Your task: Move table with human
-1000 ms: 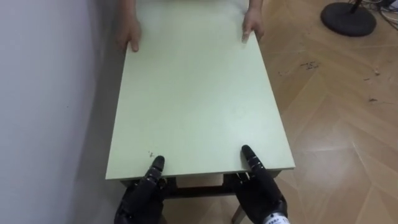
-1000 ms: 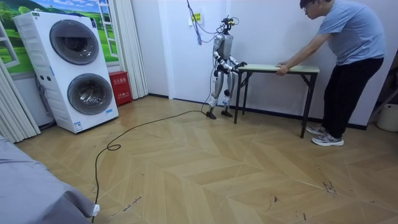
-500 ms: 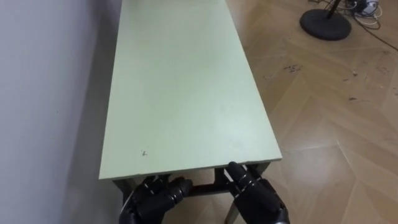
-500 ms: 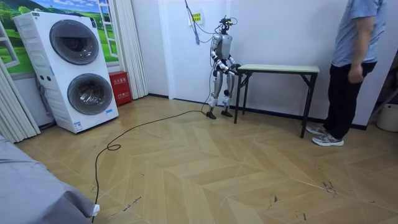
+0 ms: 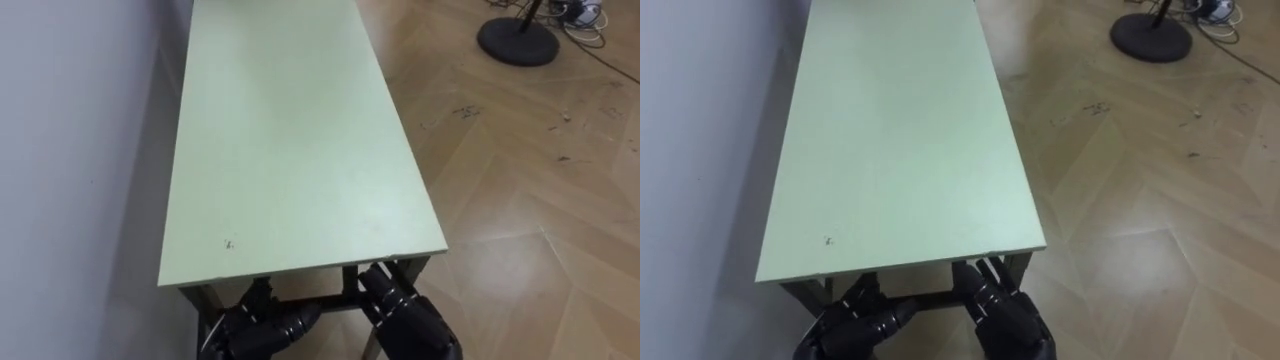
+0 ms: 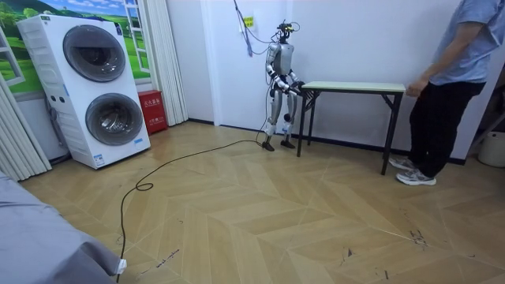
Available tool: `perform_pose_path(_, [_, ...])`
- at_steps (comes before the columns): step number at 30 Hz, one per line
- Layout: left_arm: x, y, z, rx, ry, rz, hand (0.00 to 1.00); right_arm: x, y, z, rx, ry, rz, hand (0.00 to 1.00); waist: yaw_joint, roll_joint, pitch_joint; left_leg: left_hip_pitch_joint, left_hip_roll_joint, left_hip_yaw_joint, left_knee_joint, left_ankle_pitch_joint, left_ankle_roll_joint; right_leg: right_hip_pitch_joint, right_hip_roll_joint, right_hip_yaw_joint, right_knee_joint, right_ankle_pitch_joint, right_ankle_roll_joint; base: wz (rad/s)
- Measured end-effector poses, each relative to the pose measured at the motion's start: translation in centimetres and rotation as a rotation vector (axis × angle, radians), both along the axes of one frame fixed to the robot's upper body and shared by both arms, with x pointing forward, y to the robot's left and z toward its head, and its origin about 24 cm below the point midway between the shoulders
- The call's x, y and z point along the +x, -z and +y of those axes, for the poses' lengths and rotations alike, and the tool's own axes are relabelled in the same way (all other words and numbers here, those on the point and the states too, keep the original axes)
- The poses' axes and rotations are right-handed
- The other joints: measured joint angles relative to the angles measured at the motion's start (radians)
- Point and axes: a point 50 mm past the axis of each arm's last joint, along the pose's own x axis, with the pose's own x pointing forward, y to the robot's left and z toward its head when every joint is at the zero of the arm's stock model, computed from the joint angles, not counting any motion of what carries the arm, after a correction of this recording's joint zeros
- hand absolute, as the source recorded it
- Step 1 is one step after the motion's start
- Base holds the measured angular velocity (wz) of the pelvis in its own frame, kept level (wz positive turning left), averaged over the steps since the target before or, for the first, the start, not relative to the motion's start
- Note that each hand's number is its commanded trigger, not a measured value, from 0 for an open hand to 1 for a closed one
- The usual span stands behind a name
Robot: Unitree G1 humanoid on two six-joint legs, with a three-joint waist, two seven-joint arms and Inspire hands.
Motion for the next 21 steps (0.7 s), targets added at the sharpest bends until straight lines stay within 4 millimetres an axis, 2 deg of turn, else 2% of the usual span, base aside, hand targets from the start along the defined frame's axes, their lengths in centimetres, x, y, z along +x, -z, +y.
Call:
perform_pose_path(5, [-0.6, 0.8, 0.4, 0.053, 0.029, 0.034, 0.0, -0.6, 0.8, -0.3, -0.022, -0.001, 0.042, 0.0, -0.008, -0.003, 0.0024, 0.001, -0.002, -0.01, 0.001, 0.0, -0.001, 0.005, 0.001, -0.017, 0.0, 0.0, 0.0, 0.06])
perform_pose_path(10, [-2.0, 2.6, 1.3, 0.159, 0.089, 0.127, 0.0, -1.9, 2.7, -1.8, -0.156, -0.056, 0.142, 0.0, -0.018, -0.007, 0.0033, 0.004, -0.002, -0.014, -0.001, 0.001, -0.002, 0.006, 0.002, -0.013, 0.0, 0.0, 0.0, 0.03])
perform_pose_path(12, [-2.4, 3.2, 1.7, 0.206, 0.1, 0.164, 0.0, -3.1, 4.0, -2.7, -0.228, -0.076, 0.237, 0.0, -0.018, -0.008, 0.0038, 0.009, -0.002, -0.012, -0.006, 0.002, -0.003, 0.008, 0.002, -0.011, 0.0, 0.0, 0.0, 0.0])
perform_pose_path(16, [-3.2, 4.2, 3.0, 0.306, 0.099, 0.211, 0.0, -5.2, 5.2, -4.0, -0.325, -0.101, 0.364, 0.0, -0.015, -0.008, 0.0022, 0.017, 0.001, -0.007, -0.021, 0.007, -0.005, 0.007, 0.001, -0.015, 0.0, 0.0, 0.0, -0.06])
perform_pose_path(21, [-5.7, 5.7, 5.3, 0.414, 0.031, 0.361, 0.0, -7.7, 6.1, -6.5, -0.386, 0.013, 0.518, 0.0, -0.025, -0.008, 0.0013, 0.026, 0.001, -0.001, -0.021, 0.006, -0.007, 0.014, 0.002, -0.015, 0.0, 0.0, 0.0, -0.03])
